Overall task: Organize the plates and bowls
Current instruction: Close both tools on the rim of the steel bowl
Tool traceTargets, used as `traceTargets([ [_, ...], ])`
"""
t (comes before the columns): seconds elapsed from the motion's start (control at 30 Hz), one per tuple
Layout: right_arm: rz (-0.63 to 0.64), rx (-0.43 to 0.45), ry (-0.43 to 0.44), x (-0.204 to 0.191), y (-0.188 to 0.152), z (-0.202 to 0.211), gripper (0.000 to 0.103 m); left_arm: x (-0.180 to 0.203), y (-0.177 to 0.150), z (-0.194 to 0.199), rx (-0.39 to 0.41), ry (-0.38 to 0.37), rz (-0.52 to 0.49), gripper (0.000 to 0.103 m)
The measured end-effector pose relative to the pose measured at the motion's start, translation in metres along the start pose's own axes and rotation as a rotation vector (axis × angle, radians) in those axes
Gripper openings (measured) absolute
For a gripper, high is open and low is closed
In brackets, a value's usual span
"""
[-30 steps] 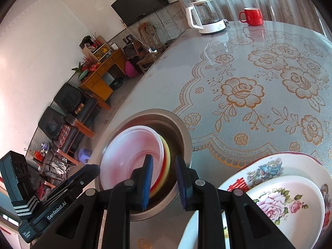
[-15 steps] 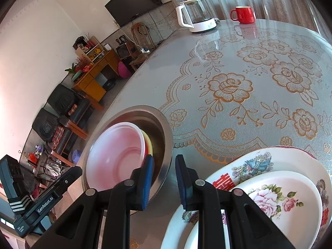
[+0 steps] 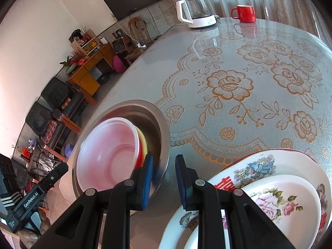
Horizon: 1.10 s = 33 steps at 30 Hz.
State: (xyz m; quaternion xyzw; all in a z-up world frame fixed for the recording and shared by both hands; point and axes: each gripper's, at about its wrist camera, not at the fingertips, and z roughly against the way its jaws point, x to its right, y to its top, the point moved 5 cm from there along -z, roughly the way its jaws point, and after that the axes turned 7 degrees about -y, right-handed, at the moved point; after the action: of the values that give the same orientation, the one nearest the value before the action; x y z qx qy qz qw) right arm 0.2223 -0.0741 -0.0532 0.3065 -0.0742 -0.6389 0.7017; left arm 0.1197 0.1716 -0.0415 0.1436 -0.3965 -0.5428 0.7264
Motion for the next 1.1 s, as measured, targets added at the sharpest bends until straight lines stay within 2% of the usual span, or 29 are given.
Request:
traceTargets([
  [0.13, 0.018, -0.011, -0.003, -0.004, 0.001, -0.004, 0.023, 0.001, 0.001, -0.001, -0.012, -0.065, 0.013, 0.031],
  [0.33, 0.011, -0.018, -0.014, 0.000, 0.003, -0.006, 0.023, 0.013, 0.000, -0.014, -0.035, -0.123, -0.017, 0.031],
  [0.43, 0.023, -0.015, -0.026, 0.000, 0.006, -0.006, 0.023, 0.016, -0.002, -0.021, -0.046, -0.145, -0.030, 0.022],
  [0.47, 0.033, -0.024, -0.027, -0.001, 0.006, -0.008, 0.020, 0.018, -0.002, -0.022, -0.050, -0.160, -0.032, 0.015],
  [0.57, 0.080, -0.046, -0.027, -0.009, 0.004, -0.013, 0.015, 0.022, -0.002, -0.024, -0.044, -0.143, -0.053, 0.015],
  [0.67, 0.084, -0.049, -0.040, -0.011, 0.002, -0.017, 0.015, 0.020, -0.002, -0.026, -0.042, -0.157, -0.032, 0.016],
  [0.77, 0.069, -0.053, -0.026, -0.010, 0.001, -0.018, 0.016, 0.024, -0.003, -0.030, -0.032, -0.136, -0.061, 0.018],
  [1.03, 0.048, -0.062, -0.009, -0.011, -0.001, -0.025, 0.016, 0.024, -0.004, -0.031, -0.011, -0.131, -0.060, 0.018],
  [1.1, 0.046, -0.061, -0.014, -0.011, -0.001, -0.025, 0.016, 0.021, -0.005, -0.031, -0.010, -0.129, -0.045, 0.022],
])
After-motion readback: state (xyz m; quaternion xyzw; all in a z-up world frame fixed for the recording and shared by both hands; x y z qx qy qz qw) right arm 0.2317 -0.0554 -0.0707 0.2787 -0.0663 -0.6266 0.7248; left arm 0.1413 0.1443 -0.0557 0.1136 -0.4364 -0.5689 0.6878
